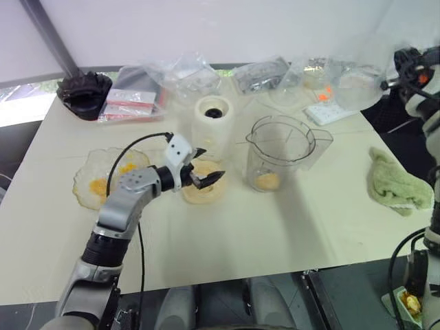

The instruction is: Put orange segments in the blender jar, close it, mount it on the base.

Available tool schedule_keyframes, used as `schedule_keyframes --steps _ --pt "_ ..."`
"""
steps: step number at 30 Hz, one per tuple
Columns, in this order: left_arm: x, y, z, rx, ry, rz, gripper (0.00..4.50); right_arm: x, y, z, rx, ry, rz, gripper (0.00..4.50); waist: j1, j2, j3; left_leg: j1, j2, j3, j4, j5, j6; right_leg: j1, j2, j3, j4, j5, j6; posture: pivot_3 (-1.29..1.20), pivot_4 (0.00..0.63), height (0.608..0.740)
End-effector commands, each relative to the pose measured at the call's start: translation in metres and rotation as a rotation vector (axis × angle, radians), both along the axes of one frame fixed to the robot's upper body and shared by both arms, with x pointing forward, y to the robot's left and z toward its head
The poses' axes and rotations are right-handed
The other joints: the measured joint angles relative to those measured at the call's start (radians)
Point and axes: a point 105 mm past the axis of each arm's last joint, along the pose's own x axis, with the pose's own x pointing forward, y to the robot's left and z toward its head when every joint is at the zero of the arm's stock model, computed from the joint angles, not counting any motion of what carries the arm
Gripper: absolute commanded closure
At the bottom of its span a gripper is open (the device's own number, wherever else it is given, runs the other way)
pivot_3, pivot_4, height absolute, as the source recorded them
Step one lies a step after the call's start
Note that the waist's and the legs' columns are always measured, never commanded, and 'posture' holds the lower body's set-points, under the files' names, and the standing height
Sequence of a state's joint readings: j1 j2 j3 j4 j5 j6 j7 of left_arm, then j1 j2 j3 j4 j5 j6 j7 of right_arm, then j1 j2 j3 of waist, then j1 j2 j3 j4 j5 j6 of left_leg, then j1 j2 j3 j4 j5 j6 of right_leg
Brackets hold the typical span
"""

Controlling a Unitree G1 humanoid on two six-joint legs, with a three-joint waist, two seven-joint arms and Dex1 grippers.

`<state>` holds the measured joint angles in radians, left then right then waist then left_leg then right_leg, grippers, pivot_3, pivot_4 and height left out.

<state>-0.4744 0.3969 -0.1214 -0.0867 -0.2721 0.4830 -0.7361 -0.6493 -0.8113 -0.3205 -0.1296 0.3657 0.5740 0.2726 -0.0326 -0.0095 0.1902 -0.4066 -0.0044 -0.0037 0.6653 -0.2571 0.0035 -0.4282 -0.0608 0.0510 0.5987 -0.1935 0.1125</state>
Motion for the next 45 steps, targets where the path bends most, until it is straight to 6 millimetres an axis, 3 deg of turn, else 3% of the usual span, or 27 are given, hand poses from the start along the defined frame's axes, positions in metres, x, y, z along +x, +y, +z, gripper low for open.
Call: schedule_keyframes --steps 1,12,22,29,45 --pt "0.002 -0.005 0.013 -0.001 -0.067 -0.016 0.0 -0.018 0.014 0.025 -0.077 -0.067 0.036 4.49 0.003 0.0 0.0 0.0 0.0 0.0 0.0 0.0 0.0 0.0 0.0 0.0 0.0 0.0 0.0 0.0 0.15 0.74" --pt "0.007 -0.01 0.022 -0.04 -0.074 -0.03 0.0 -0.027 0.033 0.019 -0.288 -0.018 0.063 4.49 0.021 0.0 0.0 -0.001 0.0 0.0 0.0 0.0 0.0 -0.001 -0.001 0.0 -0.001 -0.001 -0.001 0.0 0.15 0.74" --pt "0.001 -0.014 0.035 -0.091 -0.069 -0.074 0.0 -0.028 0.037 0.014 -0.42 0.005 0.056 4.49 0.019 0.0 0.0 -0.001 0.0 0.0 0.0 0.0 0.0 -0.001 -0.001 0.0 -0.001 -0.001 -0.001 0.0 0.15 0.74" --pt "0.0 -0.014 0.036 -0.091 -0.069 -0.071 0.0 -0.027 0.031 0.01 -0.367 0.015 0.05 4.49 0.019 0.0 0.0 -0.001 0.0 0.0 0.0 0.0 0.0 -0.001 -0.001 0.0 -0.001 -0.001 -0.001 0.0 0.15 0.74" --pt "0.0 -0.015 0.036 -0.088 -0.063 -0.068 0.0 -0.03 0.03 0.003 -0.496 0.028 0.031 4.49 0.019 0.0 0.0 -0.001 0.0 0.0 0.0 0.0 0.0 -0.001 -0.001 0.0 -0.001 -0.001 -0.001 0.0 0.15 0.74"
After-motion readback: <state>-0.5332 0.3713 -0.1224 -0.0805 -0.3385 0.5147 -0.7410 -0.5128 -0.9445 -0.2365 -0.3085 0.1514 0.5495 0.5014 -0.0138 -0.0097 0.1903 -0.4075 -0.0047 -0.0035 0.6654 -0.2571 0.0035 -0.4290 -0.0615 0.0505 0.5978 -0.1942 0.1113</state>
